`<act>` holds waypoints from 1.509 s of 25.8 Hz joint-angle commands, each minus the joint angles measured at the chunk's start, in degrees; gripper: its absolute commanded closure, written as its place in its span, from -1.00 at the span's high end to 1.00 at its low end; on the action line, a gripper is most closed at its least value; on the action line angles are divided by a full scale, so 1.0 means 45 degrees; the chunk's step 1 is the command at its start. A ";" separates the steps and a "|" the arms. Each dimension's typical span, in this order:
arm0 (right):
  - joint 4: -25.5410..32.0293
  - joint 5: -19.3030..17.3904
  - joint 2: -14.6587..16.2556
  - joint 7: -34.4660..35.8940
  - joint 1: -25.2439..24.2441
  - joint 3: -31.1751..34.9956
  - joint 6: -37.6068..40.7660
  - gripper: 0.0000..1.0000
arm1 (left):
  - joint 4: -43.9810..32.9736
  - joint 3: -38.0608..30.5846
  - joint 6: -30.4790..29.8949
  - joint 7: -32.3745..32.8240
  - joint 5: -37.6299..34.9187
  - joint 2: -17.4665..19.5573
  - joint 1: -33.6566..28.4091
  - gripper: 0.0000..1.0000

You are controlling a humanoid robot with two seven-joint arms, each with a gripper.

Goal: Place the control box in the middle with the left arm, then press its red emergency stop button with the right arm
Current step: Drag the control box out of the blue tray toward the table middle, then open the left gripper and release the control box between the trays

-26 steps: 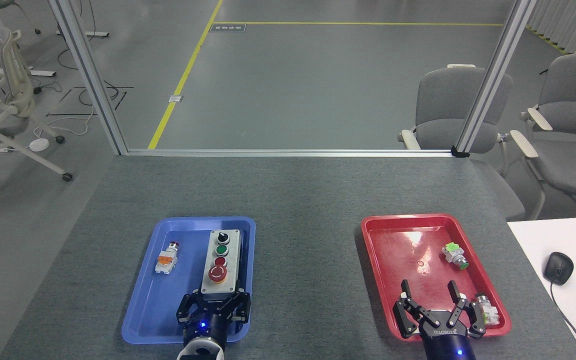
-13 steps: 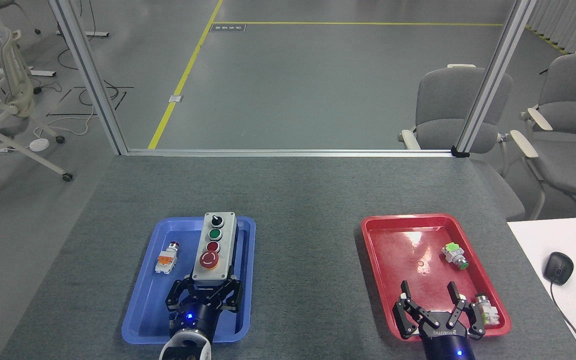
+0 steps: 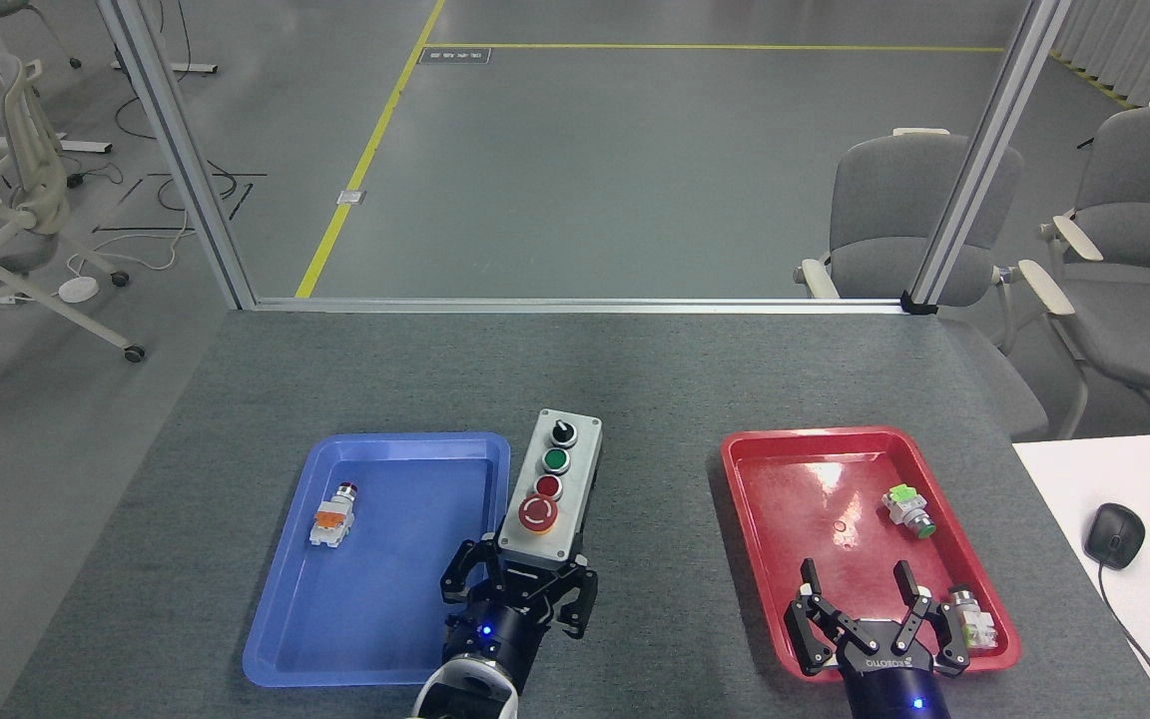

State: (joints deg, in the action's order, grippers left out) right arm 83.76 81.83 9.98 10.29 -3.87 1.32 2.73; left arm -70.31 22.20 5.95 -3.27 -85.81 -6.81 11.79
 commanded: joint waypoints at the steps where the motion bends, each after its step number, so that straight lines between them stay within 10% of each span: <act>1: 0.0000 0.0000 0.0048 0.0057 0.0001 -0.0001 -0.0001 0.97 | 0.0760 0.1454 0.0377 0.0102 -0.0190 -0.0187 0.0465 -1.00; 31: 0.0000 -0.0078 0.0048 0.0057 -0.0019 -0.0157 -0.0118 0.97 | 0.4452 0.3641 0.0260 0.0239 0.1919 -0.0245 0.2457 -1.00; 39: 0.0000 -0.0078 -0.0010 0.0057 -0.0019 -0.0157 -0.0079 0.97 | 0.4491 0.3641 0.0416 0.0376 0.2154 -0.0245 0.2457 -0.28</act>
State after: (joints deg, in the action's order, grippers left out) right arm 83.72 81.46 10.16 10.58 -3.96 0.66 2.21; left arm -50.18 38.60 7.59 -1.89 -76.34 -7.92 22.87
